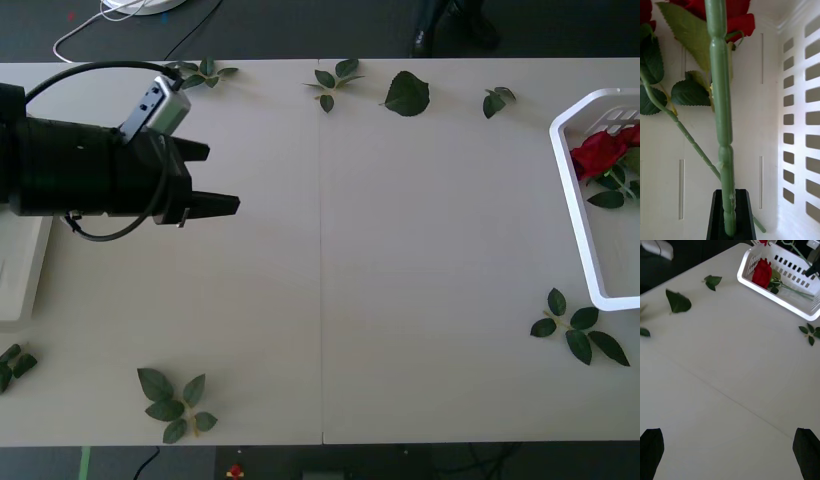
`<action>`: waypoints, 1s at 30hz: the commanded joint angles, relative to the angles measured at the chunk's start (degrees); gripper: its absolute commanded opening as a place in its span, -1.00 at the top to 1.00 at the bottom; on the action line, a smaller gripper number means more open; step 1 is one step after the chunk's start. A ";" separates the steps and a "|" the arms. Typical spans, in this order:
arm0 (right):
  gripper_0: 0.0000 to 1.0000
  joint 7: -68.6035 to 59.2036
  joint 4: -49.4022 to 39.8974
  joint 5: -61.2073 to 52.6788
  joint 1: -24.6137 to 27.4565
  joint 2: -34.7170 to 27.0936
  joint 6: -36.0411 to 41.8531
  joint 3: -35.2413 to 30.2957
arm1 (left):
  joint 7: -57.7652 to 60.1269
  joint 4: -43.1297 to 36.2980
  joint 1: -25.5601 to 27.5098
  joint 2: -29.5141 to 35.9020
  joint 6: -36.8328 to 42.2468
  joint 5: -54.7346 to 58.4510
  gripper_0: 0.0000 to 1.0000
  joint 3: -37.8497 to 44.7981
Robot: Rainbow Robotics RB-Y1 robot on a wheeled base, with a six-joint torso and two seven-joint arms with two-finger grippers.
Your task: Place the red flowers into the right box and the blue flowers into the left box. If a person shows an open palm, hand one flower to the person first, then continue sorting.
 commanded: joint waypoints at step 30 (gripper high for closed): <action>-1.00 -0.05 -17.93 -12.57 2.12 -1.36 17.51 -11.36 | -26.44 7.66 0.12 -0.23 3.86 14.97 -1.00 1.35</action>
